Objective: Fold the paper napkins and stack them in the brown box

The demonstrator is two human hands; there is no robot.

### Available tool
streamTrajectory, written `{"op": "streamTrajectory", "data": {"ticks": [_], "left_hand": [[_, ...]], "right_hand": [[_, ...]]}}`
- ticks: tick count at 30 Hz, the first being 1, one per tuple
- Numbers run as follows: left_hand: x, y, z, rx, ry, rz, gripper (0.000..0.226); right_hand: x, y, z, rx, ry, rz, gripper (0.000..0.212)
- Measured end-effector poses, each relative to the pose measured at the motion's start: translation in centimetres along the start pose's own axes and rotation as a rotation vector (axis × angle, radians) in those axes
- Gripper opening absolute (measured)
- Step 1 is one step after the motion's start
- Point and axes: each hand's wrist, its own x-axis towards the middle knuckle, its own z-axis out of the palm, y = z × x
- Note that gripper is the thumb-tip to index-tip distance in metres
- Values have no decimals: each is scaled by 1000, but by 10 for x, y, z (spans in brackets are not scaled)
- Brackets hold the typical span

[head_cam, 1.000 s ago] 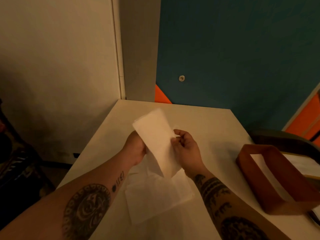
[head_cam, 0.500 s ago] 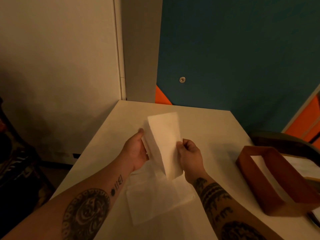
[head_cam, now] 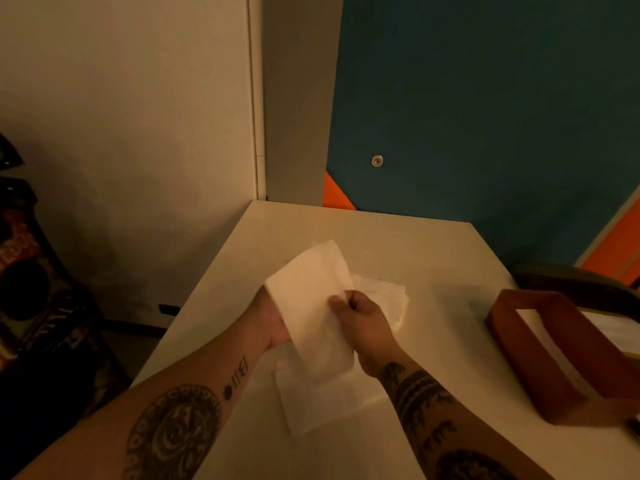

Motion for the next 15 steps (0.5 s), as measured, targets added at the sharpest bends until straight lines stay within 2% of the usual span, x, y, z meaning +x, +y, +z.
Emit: {"op": "streamTrajectory", "data": {"ticks": [3,5,10,15], "left_hand": [[-8,5,-7,23,57,17,54],[-11,4,-17,28,92,-3,55],[-21,-2,-11,48,60,-18,53],[-16,-3,-12,10,51,-2,63]], "right_hand": [[-1,-1,-3,81,189,-19,24],[-4,-1,-6,56,230,-26,24],[-12,6,-5,-133,116,-23,17],[-17,5,-7,-255,100,-75,18]]}}
